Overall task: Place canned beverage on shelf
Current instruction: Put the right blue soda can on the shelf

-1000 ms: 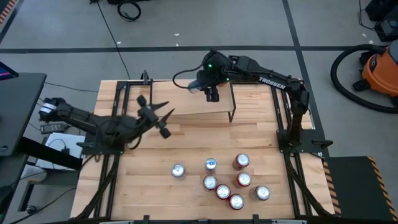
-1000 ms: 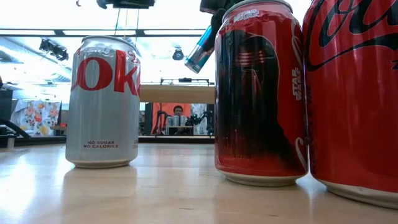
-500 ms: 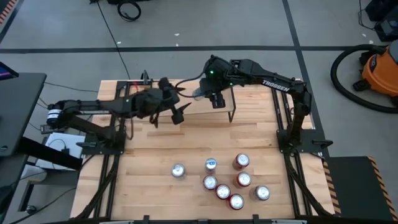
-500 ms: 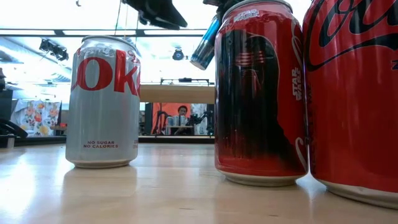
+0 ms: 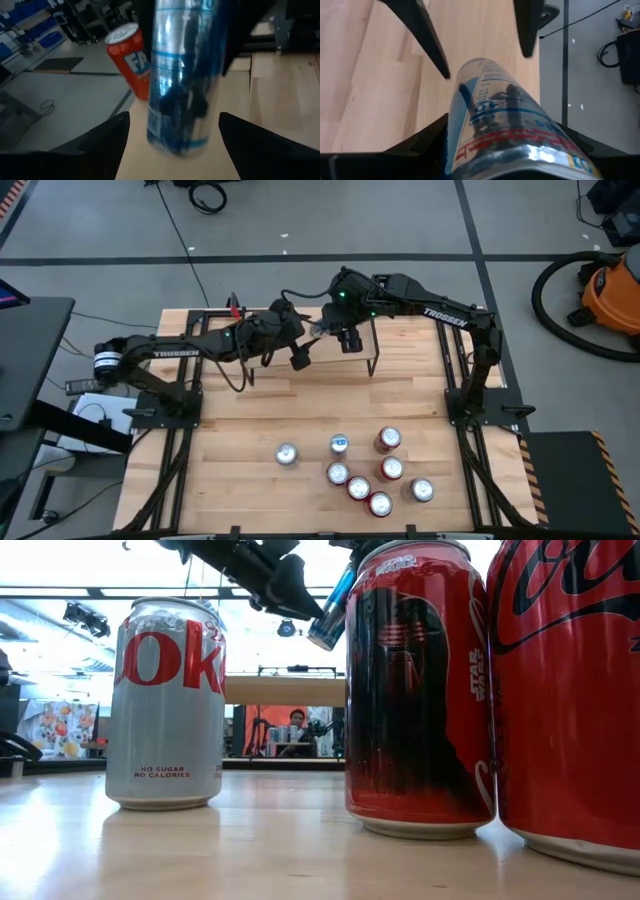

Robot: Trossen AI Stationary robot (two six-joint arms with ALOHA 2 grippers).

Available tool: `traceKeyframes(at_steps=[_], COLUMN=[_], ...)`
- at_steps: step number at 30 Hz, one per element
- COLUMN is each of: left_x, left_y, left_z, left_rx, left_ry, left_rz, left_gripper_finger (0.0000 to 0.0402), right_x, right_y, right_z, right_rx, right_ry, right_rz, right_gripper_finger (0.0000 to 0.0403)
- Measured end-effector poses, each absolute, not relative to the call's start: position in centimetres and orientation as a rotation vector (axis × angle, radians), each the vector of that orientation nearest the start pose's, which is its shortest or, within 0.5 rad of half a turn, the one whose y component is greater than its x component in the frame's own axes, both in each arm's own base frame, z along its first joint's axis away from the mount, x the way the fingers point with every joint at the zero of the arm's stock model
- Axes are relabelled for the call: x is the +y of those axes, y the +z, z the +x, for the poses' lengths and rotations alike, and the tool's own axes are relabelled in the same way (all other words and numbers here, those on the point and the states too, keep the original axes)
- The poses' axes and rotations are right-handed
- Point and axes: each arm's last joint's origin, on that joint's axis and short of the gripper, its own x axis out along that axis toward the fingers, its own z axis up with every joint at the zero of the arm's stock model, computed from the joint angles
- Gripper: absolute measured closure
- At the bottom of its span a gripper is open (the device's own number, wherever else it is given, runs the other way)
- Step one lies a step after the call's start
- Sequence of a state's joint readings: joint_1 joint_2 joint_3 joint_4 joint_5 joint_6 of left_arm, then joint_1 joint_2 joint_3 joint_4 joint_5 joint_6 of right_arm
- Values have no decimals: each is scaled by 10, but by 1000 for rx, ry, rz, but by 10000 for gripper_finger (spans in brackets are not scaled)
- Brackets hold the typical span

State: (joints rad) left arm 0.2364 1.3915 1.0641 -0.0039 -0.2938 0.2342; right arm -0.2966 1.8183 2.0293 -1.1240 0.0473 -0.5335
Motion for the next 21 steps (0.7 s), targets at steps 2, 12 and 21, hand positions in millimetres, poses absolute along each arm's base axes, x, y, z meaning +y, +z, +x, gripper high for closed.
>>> traceKeyframes(at_steps=[2,12,21], left_x=[84,86,88], left_y=[309,302,300], left_z=[307,320,324], left_rx=[387,342,328], left_ry=[484,482,486], left_rz=[248,283,279], left_gripper_finger=[83,83,88], right_x=[-109,-109,-110], right_y=[393,393,391], right_z=[354,356,358], right_rx=[963,951,944], right_ry=[-59,-55,-57], right_rz=[-370,-354,-322], right_gripper_finger=[146,146,146])
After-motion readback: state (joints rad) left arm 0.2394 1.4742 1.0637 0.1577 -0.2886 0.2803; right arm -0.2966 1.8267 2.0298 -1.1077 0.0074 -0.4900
